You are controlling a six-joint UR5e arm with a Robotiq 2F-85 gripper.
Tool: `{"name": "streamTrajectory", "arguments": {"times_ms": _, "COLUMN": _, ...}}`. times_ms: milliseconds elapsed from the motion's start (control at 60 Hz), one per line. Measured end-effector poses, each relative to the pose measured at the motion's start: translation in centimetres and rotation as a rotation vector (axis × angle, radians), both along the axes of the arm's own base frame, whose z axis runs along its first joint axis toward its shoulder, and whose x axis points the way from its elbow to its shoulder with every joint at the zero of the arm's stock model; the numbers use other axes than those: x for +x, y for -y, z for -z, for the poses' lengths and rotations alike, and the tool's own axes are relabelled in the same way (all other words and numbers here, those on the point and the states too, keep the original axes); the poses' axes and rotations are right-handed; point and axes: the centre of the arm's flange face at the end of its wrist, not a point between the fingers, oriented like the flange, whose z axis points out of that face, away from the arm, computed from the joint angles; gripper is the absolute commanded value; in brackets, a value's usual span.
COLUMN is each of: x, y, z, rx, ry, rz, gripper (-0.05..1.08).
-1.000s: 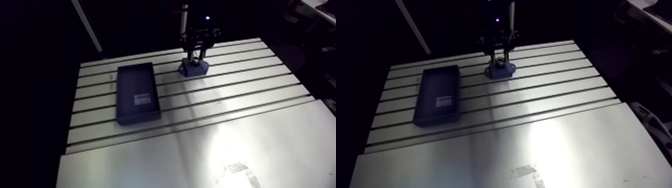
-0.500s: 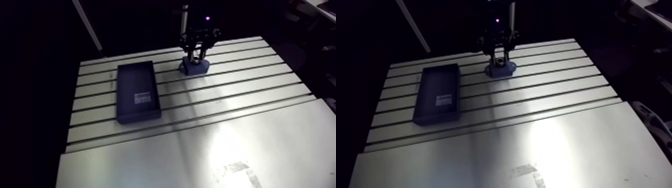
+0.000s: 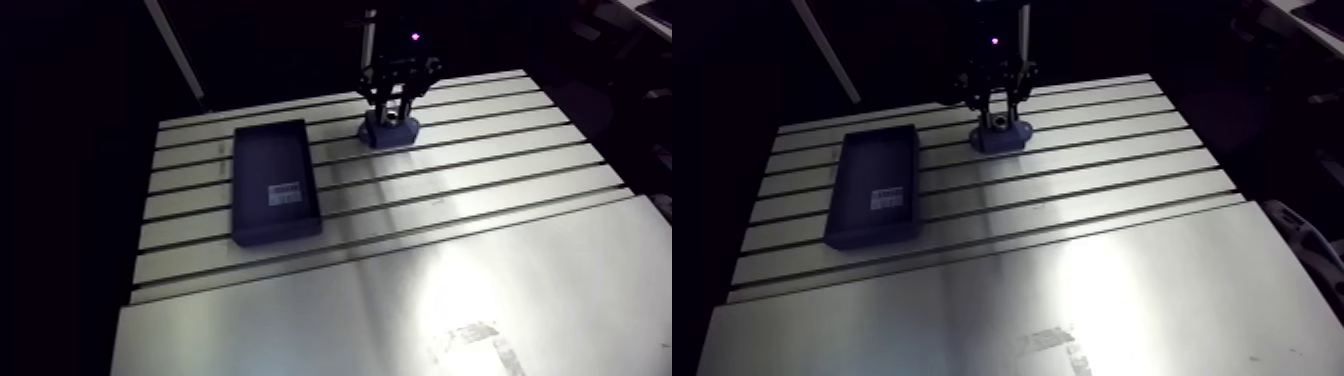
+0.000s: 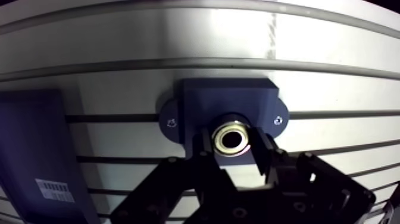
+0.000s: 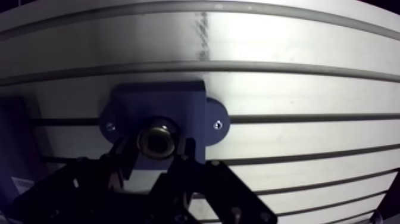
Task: Pick up the bearing and press it into the housing until flush.
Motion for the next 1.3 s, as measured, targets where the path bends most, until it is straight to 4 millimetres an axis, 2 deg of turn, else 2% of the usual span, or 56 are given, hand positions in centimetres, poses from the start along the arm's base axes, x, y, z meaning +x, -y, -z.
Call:
{"name": "streamTrajectory", "arguments": {"times_ms": 833, "x": -0.02, "y": -0.17, "z": 0.25, "rx": -0.001, "ry": 0.004, "rz": 0.001, "gripper": 0.76}}
{"name": "streamTrajectory", "arguments": {"times_ms": 850, "x": -0.02, "y": -0.18, "z": 0.25, "rx": -0.001, "ry": 0.004, "rz": 0.001, "gripper": 0.69}}
{"name": "streamTrajectory", "arguments": {"times_ms": 867, "x": -0.02, "y": -0.18, "z": 0.25, "rx": -0.001, "ry": 0.004, "rz": 0.001, "gripper": 0.69}}
{"name": "streamTrajectory", "arguments": {"times_ms": 883, "x": -0.02, "y": -0.19, "z": 0.25, "rx": -0.001, "ry": 0.004, "rz": 0.002, "gripper": 0.52}}
{"name": "streamTrajectory", "arguments": {"times_ms": 900, "x": -0.01, "y": -0.19, "z": 0.25, "rx": -0.001, "ry": 0.004, "rz": 0.002, "gripper": 0.52}}
{"name": "streamTrajectory", "arguments": {"times_ms": 917, "x": -0.01, "y": -0.21, "z": 0.25, "rx": -0.001, "ry": 0.004, "rz": 0.002, "gripper": 0.34}}
{"name": "streamTrajectory", "arguments": {"times_ms": 933, "x": -0.01, "y": -0.22, "z": 0.26, "rx": -0.001, "ry": 0.004, "rz": 0.002, "gripper": 0.34}}
{"name": "streamTrajectory", "arguments": {"times_ms": 950, "x": 0.0, "y": -0.22, "z": 0.26, "rx": -0.001, "ry": 0.004, "rz": 0.002, "gripper": 0.16}}
{"name": "streamTrajectory", "arguments": {"times_ms": 967, "x": 0.0, "y": -0.23, "z": 0.25, "rx": -0.001, "ry": 0.004, "rz": 0.002, "gripper": 0.16}}
{"name": "streamTrajectory", "arguments": {"times_ms": 983, "x": 0.01, "y": -0.23, "z": 0.25, "rx": -0.001, "ry": 0.005, "rz": 0.002, "gripper": 0.06}}
{"name": "streamTrajectory", "arguments": {"times_ms": 1050, "x": 0.02, "y": -0.24, "z": 0.2, "rx": -0.002, "ry": 0.004, "rz": 0.003, "gripper": 0.02}}
{"name": "streamTrajectory", "arguments": {"times_ms": 1300, "x": 0.02, "y": -0.23, "z": -0.45, "rx": -0.003, "ry": -0.004, "rz": 0.003, "gripper": 0.02}}
